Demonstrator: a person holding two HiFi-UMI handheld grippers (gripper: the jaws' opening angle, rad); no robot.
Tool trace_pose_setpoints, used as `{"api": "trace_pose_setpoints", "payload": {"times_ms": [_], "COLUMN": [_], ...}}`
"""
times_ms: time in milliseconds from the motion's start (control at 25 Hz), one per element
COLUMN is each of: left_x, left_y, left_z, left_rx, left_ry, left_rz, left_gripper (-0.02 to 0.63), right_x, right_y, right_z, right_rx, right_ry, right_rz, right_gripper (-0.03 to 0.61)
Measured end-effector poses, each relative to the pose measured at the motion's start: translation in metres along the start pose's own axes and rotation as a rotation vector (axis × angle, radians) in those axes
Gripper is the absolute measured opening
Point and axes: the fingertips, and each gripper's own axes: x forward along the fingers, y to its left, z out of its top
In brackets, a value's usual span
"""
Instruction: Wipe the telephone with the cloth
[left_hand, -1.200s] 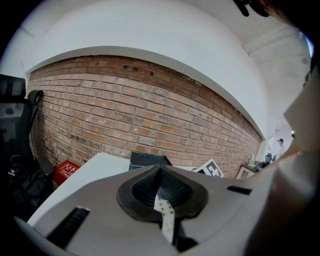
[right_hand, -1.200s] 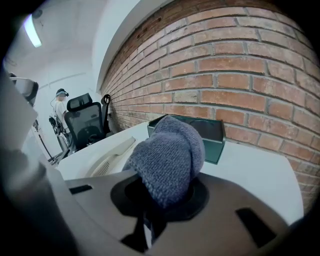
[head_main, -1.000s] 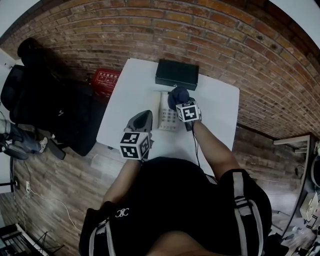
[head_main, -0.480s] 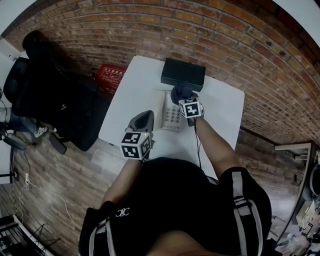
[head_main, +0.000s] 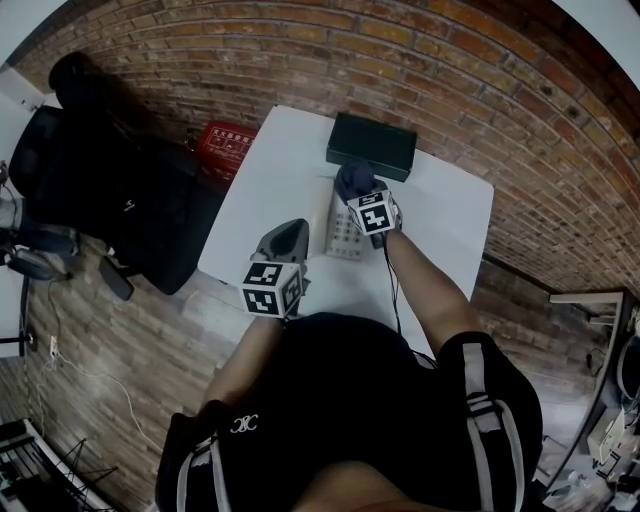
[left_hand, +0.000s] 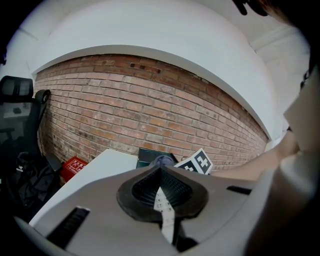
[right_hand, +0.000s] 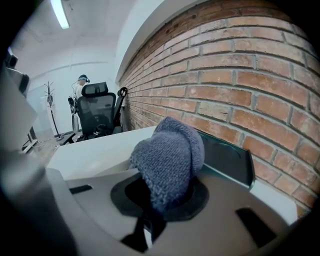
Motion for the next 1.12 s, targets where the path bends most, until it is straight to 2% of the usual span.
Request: {"api": "trace_pose_setpoints", "payload": {"times_ms": [360, 720, 960, 1120], "left_x": [-0.007, -0.01, -0.009, -0.011], "left_y": [0.002, -0.001, -0.005, -0.008], "left_z": [-0.001, -0.001, -0.002, -0.001], "left_rx": [-0.008, -0.006, -0.004, -0.01], "left_ry": [-0.009, -0.019, -0.026, -0.029], "left_rz": [0.015, 0.012, 0.006, 0.005], "left_gripper": [-0.005, -0.005, -0.005, -0.005], "right_x": [-0.006, -0.022, -0.032, -0.045], "right_y": [0.028, 0.064, 0.076, 0.092], "right_z": [-0.002, -0.026, -0.034, -0.044], "right_rx": [-0.071, -0.168, -0.189, -0.211], "right_ry": [0.016, 0.024, 0.015, 0.021], "right_rz": [0.087, 0.16, 0.201, 0.262], "right_gripper": [0.032, 0.032, 0.032, 0.032]}}
